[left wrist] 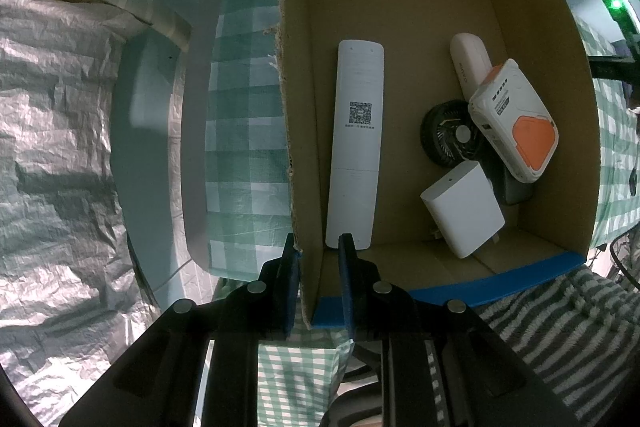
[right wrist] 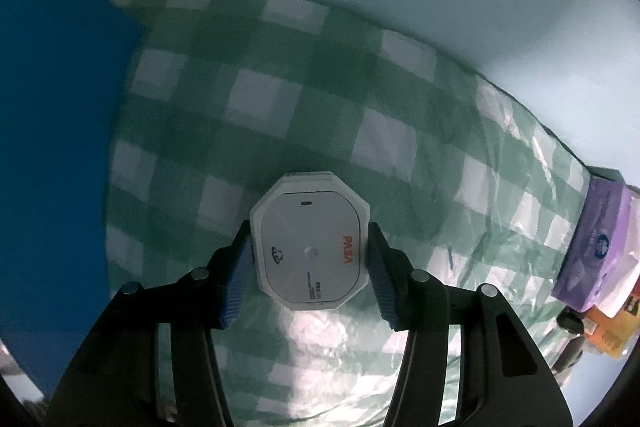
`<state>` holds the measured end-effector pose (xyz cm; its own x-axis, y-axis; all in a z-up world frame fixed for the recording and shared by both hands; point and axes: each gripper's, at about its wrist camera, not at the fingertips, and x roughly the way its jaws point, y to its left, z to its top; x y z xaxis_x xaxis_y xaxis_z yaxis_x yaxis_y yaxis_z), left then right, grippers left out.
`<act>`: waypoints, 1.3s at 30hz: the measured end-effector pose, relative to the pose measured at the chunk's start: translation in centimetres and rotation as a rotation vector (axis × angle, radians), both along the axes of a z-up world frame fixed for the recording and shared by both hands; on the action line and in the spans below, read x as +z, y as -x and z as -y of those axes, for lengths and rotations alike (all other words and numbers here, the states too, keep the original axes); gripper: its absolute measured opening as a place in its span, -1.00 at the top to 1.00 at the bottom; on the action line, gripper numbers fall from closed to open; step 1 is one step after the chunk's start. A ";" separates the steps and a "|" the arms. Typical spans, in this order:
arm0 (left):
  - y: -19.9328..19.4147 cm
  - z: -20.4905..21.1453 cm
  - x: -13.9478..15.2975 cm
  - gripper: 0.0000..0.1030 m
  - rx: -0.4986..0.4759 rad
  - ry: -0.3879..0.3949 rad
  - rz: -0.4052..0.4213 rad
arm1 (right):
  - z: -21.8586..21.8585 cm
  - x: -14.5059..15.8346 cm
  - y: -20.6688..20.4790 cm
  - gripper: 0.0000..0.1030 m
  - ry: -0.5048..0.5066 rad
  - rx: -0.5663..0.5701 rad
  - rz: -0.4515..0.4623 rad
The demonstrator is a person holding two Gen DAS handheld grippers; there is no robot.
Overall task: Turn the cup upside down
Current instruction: 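Lift the octagonal charger and carry it over the box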
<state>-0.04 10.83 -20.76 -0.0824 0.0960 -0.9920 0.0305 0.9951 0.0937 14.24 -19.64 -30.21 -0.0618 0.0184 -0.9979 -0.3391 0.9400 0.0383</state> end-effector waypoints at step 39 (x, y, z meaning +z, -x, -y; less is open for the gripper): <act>0.1 -0.1 -0.1 0.67 -0.012 0.001 0.008 | -16.5 12.6 9.0 -0.04 -0.169 0.421 0.044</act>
